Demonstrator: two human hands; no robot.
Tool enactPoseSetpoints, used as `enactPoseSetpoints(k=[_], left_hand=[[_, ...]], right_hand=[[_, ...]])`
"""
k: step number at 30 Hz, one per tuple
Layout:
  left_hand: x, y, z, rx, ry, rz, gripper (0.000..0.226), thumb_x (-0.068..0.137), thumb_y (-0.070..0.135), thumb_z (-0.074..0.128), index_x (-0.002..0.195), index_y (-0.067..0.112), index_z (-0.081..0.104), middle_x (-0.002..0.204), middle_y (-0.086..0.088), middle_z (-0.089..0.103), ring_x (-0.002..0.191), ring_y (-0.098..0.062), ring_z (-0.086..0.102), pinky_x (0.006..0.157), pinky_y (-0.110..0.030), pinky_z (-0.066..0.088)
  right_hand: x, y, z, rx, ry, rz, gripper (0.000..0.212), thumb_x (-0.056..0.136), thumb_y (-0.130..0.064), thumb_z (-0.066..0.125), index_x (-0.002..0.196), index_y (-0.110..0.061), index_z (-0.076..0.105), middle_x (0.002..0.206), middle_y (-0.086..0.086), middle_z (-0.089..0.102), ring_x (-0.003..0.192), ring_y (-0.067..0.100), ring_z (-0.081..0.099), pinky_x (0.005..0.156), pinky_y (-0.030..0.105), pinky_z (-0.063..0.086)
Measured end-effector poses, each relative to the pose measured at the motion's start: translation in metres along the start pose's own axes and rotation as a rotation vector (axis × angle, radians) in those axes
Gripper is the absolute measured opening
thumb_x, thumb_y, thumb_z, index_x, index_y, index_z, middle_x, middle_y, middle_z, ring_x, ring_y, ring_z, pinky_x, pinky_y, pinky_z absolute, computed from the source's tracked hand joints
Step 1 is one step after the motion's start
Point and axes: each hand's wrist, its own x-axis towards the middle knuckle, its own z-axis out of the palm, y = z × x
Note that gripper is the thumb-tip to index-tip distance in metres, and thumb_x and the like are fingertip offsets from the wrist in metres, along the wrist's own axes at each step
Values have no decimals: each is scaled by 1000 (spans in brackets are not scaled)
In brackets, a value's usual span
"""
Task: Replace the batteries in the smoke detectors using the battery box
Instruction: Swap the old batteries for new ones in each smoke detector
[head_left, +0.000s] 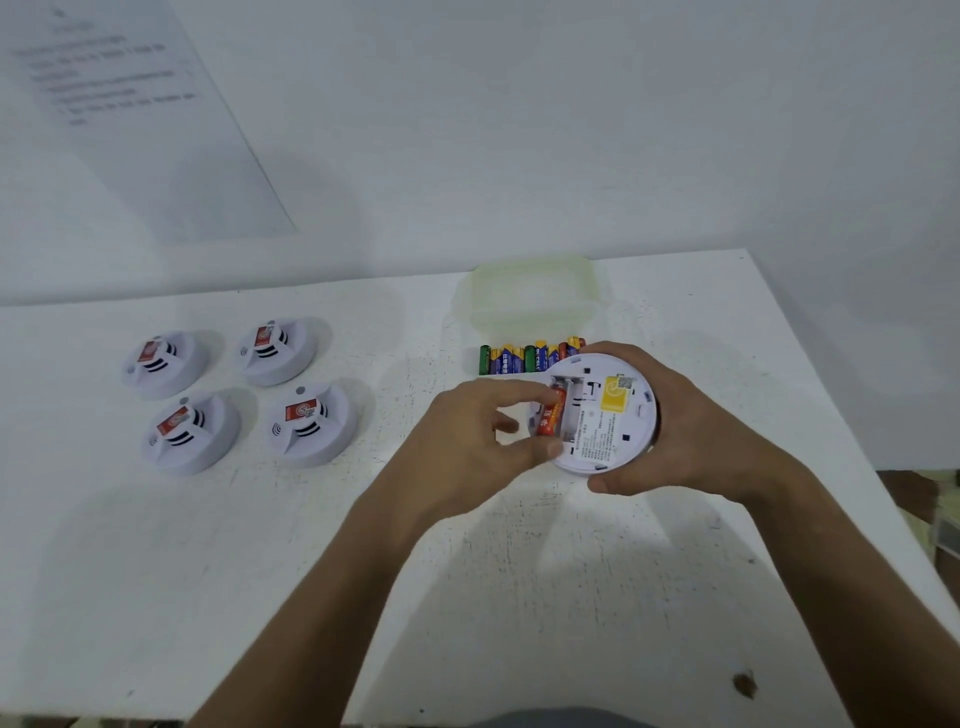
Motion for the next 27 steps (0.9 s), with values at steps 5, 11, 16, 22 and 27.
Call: enactPoseSetpoints(k=[5, 11, 16, 22, 27], left_hand=[[1, -2, -12, -372, -105, -72, 59, 65, 15, 88, 113, 31, 58, 100, -2, 73, 82, -19, 73, 70, -35, 61], [1, -7, -11, -568, -186, -174, 83, 59, 16, 89, 130, 25, 48, 78, 1, 70, 72, -14, 67, 61, -29, 52], [3, -8, -7, -720, -155, -208, 79, 61, 8, 88, 130, 18, 51, 82, -7, 66, 68, -17, 64, 54, -31, 46], [1, -2, -2, -499, -55, -170, 65, 71, 16, 84, 125, 27, 50, 85, -6, 73, 72, -20, 69, 62, -32, 55], [1, 1, 4, -382, -25, -141, 57, 75, 20, 82, 122, 28, 51, 89, -5, 74, 73, -20, 73, 66, -31, 61]], right_hand=[[-3, -4, 1, 38, -79, 9, 97, 56, -11, 91, 139, -31, 43, 130, -17, 58, 123, 13, 57, 92, 26, 56], [-5, -4, 2, 81, -98, 26, 96, 56, -10, 89, 139, -27, 44, 129, -14, 60, 123, 14, 57, 92, 28, 55], [-2, -4, 0, 84, -87, 9, 98, 56, -9, 89, 140, -26, 43, 135, -14, 57, 128, 14, 54, 95, 23, 53], [-3, 0, -4, 43, -79, 35, 102, 54, -16, 91, 143, -25, 41, 134, -16, 57, 126, 11, 55, 99, 25, 52], [-3, -2, -6, 9, -79, 42, 103, 52, -27, 91, 143, -28, 41, 132, -17, 58, 126, 11, 56, 100, 27, 52]])
